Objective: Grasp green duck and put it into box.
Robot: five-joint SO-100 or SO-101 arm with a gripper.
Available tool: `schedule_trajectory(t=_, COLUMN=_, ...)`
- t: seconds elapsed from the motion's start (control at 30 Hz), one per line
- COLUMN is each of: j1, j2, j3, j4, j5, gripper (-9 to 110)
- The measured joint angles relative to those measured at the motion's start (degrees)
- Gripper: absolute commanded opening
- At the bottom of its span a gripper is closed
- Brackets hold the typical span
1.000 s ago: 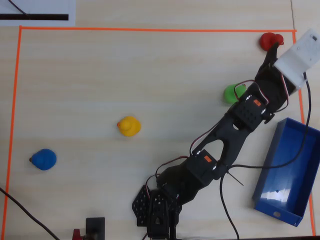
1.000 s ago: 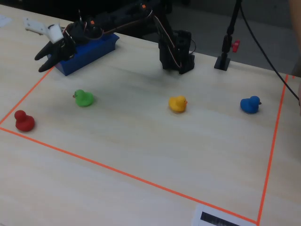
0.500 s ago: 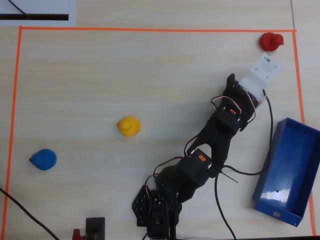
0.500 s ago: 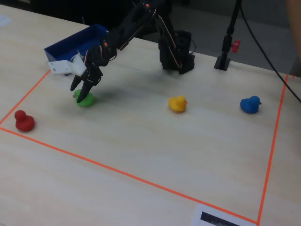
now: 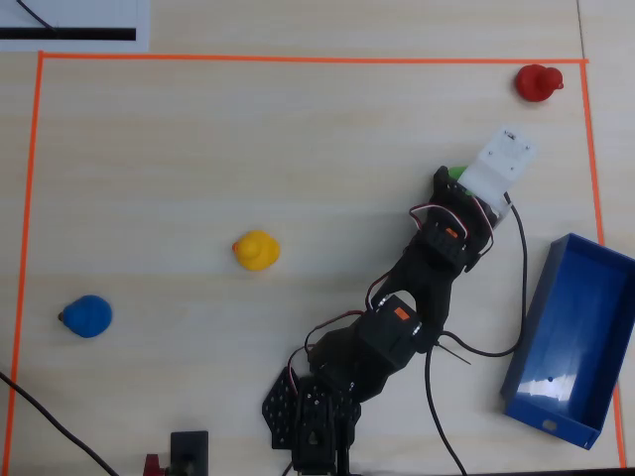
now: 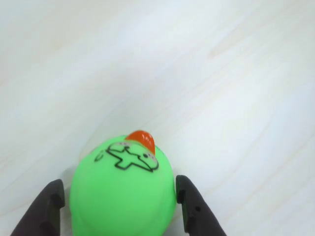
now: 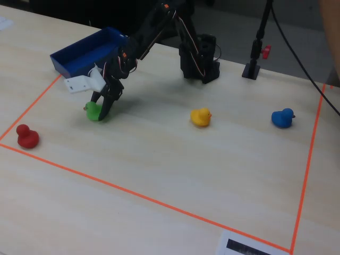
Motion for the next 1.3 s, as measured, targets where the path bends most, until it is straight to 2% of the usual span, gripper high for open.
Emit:
schedule_trajectory(t=0.27, j1=-0.3, j2=0.0, j3=0.5, j4=-0.1, j5=-0.7, gripper=0)
schedule_trajectory(t=0.6, j1=0.2, j2=1.8, j3=-0.3, j4=1.1, j5=-1.2, gripper=0)
schedule_trajectory(t=0.73, j1=0.9, j2=7.4, j3=-6.8, j4=7.5, j5=4.6, gripper=0)
schedule_trajectory(t=0.87, j1=3.9, j2=13.6, j3=-17.8, j4=19.0, j5=9.1, gripper=0)
schedule_trajectory(t=1.13, j1=18.8, j2=12.7, j3=-32.3, j4=34.7, j5=6.4, gripper=0)
schedule_trajectory(t=1.3, j1=30.5, j2=12.2, j3=-28.6, j4=36.7, j5=0.0, gripper=0)
